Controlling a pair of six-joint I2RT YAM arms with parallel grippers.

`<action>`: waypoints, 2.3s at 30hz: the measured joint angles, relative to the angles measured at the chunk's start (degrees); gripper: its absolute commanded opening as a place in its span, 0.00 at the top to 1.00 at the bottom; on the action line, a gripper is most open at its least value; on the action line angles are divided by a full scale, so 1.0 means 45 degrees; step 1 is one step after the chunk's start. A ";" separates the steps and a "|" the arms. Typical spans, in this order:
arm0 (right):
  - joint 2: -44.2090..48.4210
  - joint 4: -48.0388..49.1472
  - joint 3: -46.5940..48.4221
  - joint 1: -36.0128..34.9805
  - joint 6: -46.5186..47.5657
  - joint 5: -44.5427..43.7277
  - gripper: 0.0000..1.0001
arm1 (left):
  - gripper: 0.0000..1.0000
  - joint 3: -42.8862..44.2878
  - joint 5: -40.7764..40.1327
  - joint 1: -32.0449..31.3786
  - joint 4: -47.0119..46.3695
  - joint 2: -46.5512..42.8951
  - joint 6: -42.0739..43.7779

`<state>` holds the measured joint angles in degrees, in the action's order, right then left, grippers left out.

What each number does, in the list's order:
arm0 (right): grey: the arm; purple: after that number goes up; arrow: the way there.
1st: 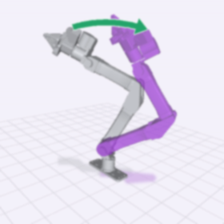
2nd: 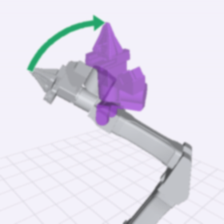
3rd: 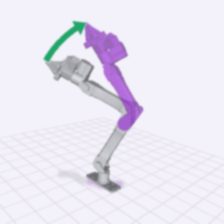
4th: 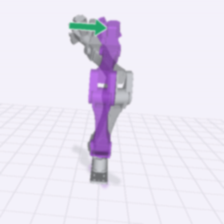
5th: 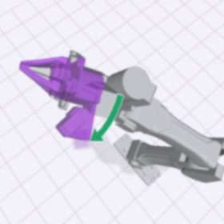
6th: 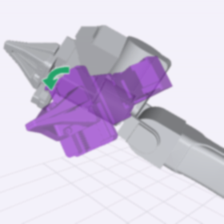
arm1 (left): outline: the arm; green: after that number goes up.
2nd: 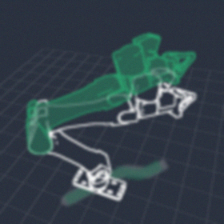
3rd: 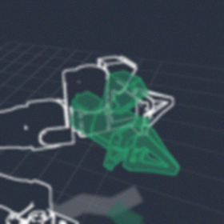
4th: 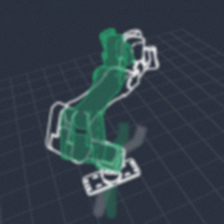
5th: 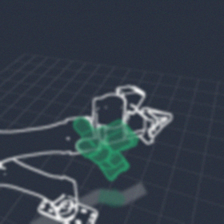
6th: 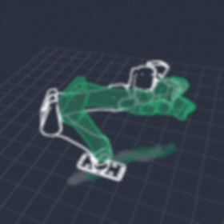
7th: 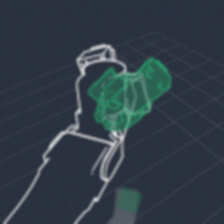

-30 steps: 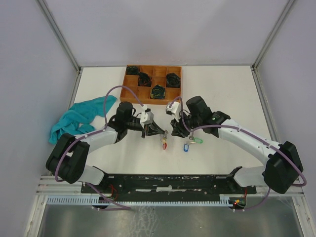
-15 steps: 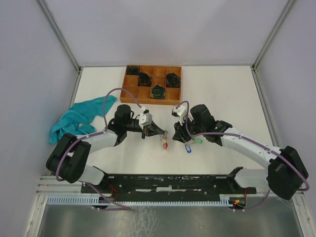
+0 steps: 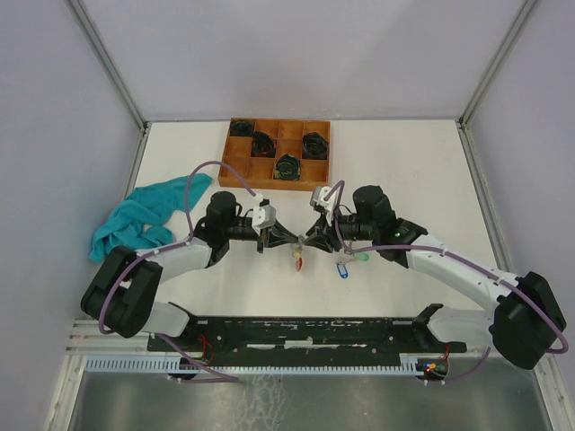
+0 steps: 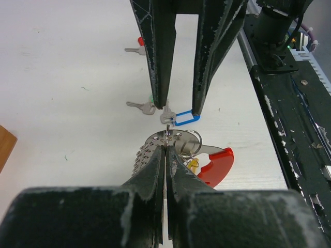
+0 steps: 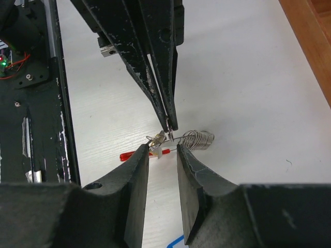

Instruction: Put the keys on the keyring

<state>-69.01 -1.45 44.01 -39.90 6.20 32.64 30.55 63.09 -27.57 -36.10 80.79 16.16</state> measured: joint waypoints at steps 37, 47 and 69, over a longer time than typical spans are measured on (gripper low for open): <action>-0.0903 -0.0102 0.0573 -0.0180 0.1404 0.0024 0.74 | 0.97 0.0748 -0.2351 -0.0835 0.4138 -0.1540 0.1345; -0.1224 -0.0209 0.0743 -0.0223 0.1622 0.0199 0.95 | 0.97 0.0748 -0.2361 -0.0835 0.4153 -0.1564 0.1341; -0.1127 -0.0199 0.0811 -0.0233 0.1846 0.0257 0.99 | 0.92 0.0117 -0.2273 -0.0593 0.2399 -0.1632 0.0651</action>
<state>-74.08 -2.35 47.66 -40.95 14.50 33.80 31.07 52.86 -30.24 -25.30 73.45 19.09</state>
